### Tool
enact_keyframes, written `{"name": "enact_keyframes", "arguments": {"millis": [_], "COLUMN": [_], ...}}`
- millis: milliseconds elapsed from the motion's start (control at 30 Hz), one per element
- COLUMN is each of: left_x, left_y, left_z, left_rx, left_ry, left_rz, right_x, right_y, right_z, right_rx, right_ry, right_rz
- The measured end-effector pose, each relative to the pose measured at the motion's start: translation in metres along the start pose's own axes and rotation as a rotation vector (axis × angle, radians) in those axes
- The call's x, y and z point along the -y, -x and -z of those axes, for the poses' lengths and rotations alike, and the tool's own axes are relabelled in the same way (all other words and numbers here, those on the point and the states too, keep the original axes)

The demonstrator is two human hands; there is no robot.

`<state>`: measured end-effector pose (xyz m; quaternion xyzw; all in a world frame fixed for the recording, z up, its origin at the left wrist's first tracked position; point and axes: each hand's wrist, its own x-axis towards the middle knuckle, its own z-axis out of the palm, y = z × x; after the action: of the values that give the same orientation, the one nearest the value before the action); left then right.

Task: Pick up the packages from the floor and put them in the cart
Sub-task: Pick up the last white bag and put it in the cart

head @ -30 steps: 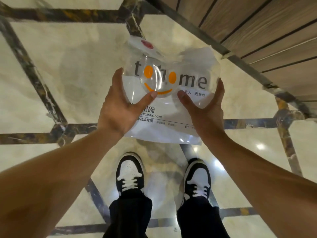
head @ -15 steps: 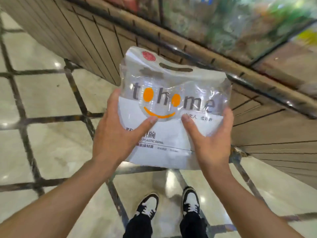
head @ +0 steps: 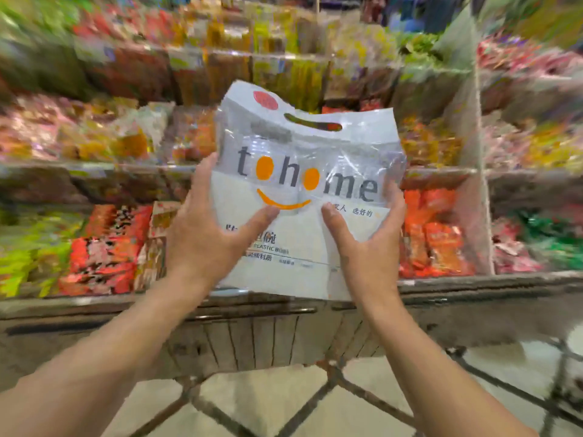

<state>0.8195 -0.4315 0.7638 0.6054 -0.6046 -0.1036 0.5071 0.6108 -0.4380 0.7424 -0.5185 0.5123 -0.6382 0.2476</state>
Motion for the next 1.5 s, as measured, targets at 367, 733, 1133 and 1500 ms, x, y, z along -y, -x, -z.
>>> {"name": "enact_keyframes", "arguments": {"millis": [367,733,1133,1500], "left_x": [-0.293,-0.530,-0.708,-0.873], "left_y": [-0.022,0.118,0.282,0.386], "left_z": [-0.113,-0.285,-0.486,-0.709], "left_rx": [0.213,0.457,0.742,0.967], "left_ry": [0.230,0.418,0.556,0.673], "left_rz": [-0.330,-0.491,-0.600,-0.577], "right_x": [0.119,0.148,0.117,0.075], "right_y": [-0.101,-0.069,-0.015,-0.066], "right_z": [0.274,0.596,0.869,1.103], "right_rx": [-0.323,-0.552,-0.845,-1.019], "right_ry": [0.198,0.442,0.615,0.817], "right_rz": [0.129,0.052,-0.136,-0.304]}}
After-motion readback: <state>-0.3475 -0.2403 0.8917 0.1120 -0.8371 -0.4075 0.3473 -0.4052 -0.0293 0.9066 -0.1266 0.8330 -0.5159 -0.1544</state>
